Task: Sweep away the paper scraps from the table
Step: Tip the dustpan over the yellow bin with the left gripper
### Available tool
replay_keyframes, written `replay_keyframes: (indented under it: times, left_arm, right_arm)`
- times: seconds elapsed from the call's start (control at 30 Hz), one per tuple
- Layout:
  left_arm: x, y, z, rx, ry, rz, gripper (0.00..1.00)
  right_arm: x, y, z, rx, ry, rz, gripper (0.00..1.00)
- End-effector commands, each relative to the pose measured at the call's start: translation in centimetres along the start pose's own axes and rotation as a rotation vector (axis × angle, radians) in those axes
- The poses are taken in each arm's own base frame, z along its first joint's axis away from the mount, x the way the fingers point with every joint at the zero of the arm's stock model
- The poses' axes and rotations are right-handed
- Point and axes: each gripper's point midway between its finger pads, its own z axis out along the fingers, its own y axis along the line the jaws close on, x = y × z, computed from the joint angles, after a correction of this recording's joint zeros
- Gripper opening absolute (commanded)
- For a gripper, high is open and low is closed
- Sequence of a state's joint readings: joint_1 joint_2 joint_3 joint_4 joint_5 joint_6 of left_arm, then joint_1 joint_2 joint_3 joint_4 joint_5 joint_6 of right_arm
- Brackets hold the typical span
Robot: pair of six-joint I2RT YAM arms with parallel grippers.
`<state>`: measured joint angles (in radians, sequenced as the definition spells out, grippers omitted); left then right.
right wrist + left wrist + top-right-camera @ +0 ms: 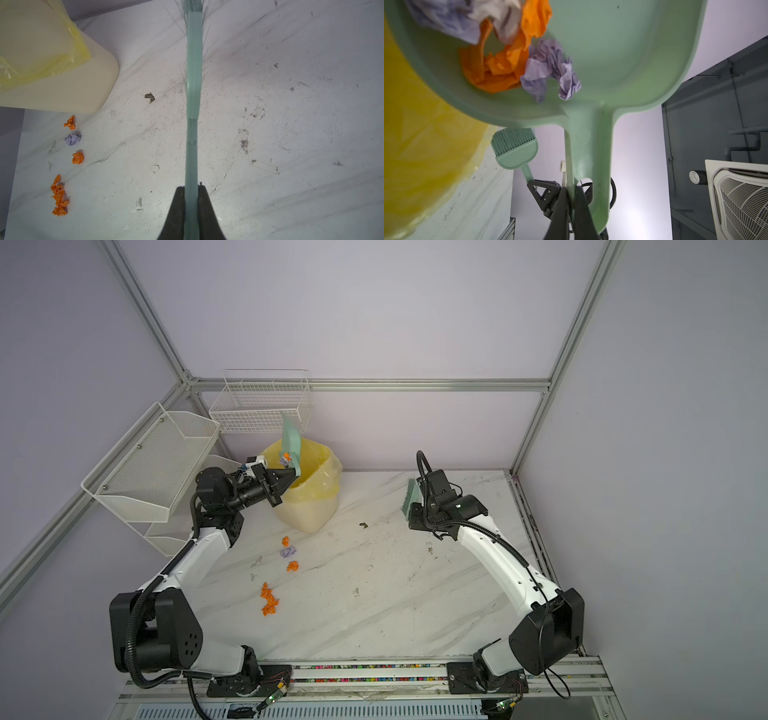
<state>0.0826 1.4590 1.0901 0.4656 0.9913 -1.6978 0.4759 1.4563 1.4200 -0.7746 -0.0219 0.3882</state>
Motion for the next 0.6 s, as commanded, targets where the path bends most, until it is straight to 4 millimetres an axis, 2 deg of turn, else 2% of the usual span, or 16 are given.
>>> replay_keyframes:
  times: [0.0, 0.37, 0.57]
  left_arm:
    - [1.0, -2.7, -0.7, 0.132, 0.034, 0.016, 0.00]
    - [0.9, -2.7, -1.7, 0.327, 0.049, -0.146, 0.00]
    - [1.0, -2.6, -2.0, 0.357, 0.047, -0.181, 0.00]
  right_arm:
    - [-1.2, 0.3, -1.4, -0.017, -0.050, 0.008, 0.00]
    - [-1.7, 0.8, -1.9, -0.037, -0.060, 0.010, 0.00]
    - [-2.1, 1.0, -2.4, -0.044, -0.069, 0.014, 0.00]
